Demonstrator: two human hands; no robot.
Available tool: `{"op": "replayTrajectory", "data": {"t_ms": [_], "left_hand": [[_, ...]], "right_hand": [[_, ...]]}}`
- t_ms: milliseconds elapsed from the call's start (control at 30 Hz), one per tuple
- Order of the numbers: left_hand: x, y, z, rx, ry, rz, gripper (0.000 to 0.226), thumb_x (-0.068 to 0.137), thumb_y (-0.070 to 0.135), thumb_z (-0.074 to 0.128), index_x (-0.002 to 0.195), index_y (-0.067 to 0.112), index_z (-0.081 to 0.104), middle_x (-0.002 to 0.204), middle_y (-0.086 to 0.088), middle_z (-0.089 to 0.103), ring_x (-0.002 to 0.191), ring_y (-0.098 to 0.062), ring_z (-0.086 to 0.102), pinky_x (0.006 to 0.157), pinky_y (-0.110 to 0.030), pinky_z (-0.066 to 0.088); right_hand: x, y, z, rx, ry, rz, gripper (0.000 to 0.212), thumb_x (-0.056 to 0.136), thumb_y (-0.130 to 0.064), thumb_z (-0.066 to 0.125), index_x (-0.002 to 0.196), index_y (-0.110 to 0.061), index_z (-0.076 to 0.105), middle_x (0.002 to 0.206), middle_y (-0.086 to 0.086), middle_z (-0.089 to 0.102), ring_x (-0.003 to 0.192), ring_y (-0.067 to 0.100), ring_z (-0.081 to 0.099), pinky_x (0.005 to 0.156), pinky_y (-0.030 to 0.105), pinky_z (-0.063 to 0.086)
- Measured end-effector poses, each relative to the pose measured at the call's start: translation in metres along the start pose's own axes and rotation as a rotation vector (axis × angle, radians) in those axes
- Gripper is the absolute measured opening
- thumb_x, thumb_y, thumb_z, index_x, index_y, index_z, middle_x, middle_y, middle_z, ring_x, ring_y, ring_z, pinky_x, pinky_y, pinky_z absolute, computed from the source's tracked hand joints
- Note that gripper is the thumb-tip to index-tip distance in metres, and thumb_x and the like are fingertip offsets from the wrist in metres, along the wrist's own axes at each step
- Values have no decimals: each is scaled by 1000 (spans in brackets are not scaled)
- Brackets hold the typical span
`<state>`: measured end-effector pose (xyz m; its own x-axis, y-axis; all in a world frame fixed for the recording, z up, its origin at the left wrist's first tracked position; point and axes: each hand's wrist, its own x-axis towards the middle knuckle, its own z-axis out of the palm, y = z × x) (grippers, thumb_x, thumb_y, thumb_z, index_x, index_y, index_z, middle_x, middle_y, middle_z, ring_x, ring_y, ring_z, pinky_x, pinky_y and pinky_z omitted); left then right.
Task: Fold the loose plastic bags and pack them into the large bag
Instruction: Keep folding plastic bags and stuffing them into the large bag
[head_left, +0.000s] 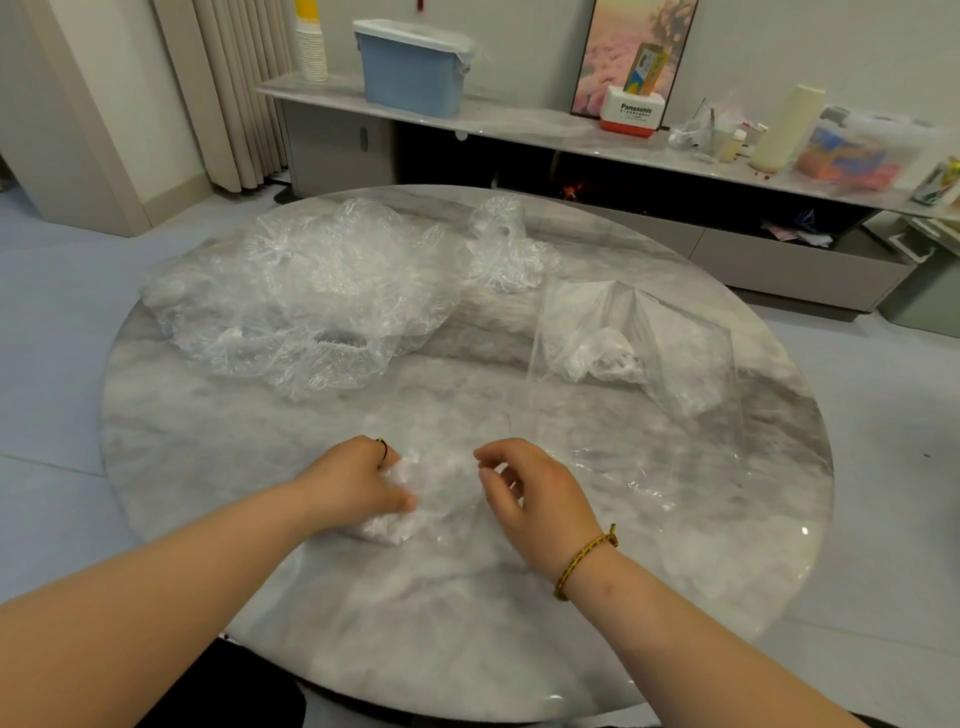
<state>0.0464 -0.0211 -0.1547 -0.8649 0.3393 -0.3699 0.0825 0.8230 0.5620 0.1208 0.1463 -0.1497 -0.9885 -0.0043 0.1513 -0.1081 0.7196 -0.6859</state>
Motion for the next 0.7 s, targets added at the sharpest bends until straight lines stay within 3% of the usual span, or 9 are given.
{"op": "replayTrajectory", "data": {"t_ms": [67, 133, 167, 233, 333, 400, 467, 600, 700], "left_hand": [[1, 0, -4, -232, 45, 12, 22, 78, 23, 72, 74, 10, 55, 72, 0, 53, 67, -11, 52, 60, -14, 37], [-4, 6, -10, -454, 104, 5, 34, 78, 22, 72, 106, 6, 62, 105, -6, 64, 97, -18, 61, 85, -21, 45], [-7, 9, -12, -545, 124, 22, 30, 79, 20, 71, 106, 10, 63, 106, -4, 64, 97, -15, 62, 84, -19, 47], [-14, 17, -13, -637, 174, 81, 10, 80, 14, 69, 86, 18, 62, 89, 3, 66, 78, -6, 60, 64, -12, 46], [-25, 31, -11, -668, 168, 124, 10, 79, 11, 69, 81, 17, 62, 82, 4, 67, 73, -5, 61, 59, -14, 46], [-27, 38, -3, -644, 111, 167, 10, 79, 9, 69, 82, 16, 64, 79, 6, 69, 68, -3, 65, 56, -8, 48], [-28, 46, 1, -640, 54, 190, 12, 79, 6, 68, 84, 17, 65, 72, 9, 69, 62, 2, 64, 55, -7, 47], [-22, 60, 0, -604, 111, 188, 4, 86, 22, 60, 84, 24, 63, 83, 5, 64, 77, -8, 59, 67, -15, 45], [-9, 73, 3, -460, 275, 265, 18, 93, 27, 48, 84, 28, 63, 100, 12, 54, 97, -6, 50, 74, -12, 36]], "right_hand": [[0, -1, -6, 32, 35, 45, 14, 91, -17, 53, 77, -20, 55, 67, -16, 46, 64, -7, 48, 62, 7, 37], [0, -3, -9, 101, 26, 127, 30, 88, -24, 59, 62, -24, 44, 58, -12, 43, 56, -3, 47, 57, 10, 37], [-1, -5, -11, 146, -4, 180, 31, 85, -29, 62, 61, -24, 44, 59, -10, 44, 54, 0, 46, 56, 10, 37], [-2, -9, -11, 258, -95, 281, 25, 81, -35, 67, 68, -24, 47, 68, -7, 51, 61, 3, 48, 62, 14, 40], [-2, -12, -10, 484, -140, 335, 19, 82, -28, 67, 80, -27, 48, 81, -8, 55, 73, 7, 53, 70, 22, 46], [0, -15, -15, 590, -69, 301, 14, 87, -18, 61, 79, -23, 52, 75, -10, 57, 69, 3, 54, 70, 21, 48], [3, -15, -22, 632, 41, 292, 25, 90, -9, 55, 67, -19, 52, 59, -11, 53, 55, -1, 51, 59, 16, 45], [11, -6, -40, 775, 241, 414, 26, 92, -6, 49, 68, -15, 52, 63, 1, 49, 61, 14, 46, 60, 24, 42], [19, 13, -59, 847, 362, 481, 18, 92, -8, 46, 85, -18, 59, 75, 2, 55, 71, 17, 52, 66, 28, 43]]}}
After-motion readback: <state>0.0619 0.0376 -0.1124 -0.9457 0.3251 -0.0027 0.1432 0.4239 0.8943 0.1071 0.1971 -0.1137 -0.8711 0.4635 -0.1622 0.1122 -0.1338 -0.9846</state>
